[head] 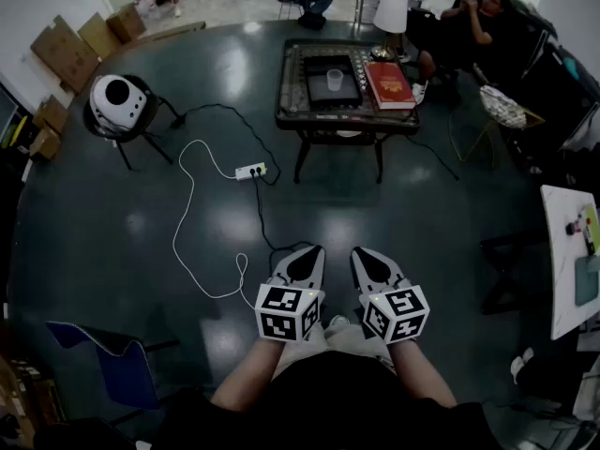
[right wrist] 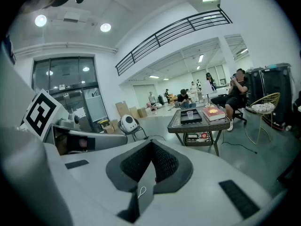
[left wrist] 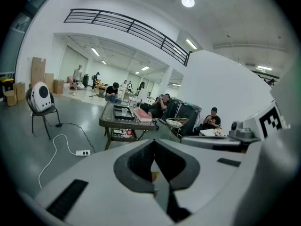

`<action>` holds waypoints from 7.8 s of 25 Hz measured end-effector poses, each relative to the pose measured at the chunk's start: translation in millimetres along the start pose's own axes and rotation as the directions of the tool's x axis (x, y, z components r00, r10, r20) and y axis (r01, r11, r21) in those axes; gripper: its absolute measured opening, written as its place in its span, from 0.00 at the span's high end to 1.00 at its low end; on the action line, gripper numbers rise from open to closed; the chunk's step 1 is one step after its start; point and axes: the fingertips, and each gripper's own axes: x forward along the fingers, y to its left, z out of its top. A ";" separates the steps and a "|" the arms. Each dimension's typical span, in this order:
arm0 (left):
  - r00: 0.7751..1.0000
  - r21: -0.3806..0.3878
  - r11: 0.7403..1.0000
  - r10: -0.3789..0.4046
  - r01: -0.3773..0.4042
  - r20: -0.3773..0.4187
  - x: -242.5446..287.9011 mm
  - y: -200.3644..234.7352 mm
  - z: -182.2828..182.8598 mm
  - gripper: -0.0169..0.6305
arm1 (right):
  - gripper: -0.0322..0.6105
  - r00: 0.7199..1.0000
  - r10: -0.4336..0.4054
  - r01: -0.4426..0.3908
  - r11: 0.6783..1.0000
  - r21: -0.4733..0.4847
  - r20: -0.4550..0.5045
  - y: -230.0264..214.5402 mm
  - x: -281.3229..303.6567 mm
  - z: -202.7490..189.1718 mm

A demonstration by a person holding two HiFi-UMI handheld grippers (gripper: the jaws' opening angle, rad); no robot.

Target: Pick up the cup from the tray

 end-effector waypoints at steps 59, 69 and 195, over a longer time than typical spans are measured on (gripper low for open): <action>0.995 0.004 0.995 0.099 -0.099 -0.002 108.4 45.0 42.8 0.96 | 0.93 0.992 0.124 -0.124 0.991 -0.040 0.003 -65.9 75.1 54.9; 0.997 0.012 0.997 0.082 -0.082 -0.011 154.4 95.0 93.3 0.96 | 0.93 0.996 0.089 -0.088 0.995 -0.034 0.023 -90.5 144.6 102.4; 0.882 0.131 0.976 0.213 -0.174 -0.421 726.6 323.0 144.1 0.47 | 0.93 0.968 0.040 0.020 0.972 0.233 -0.247 -447.6 481.1 182.4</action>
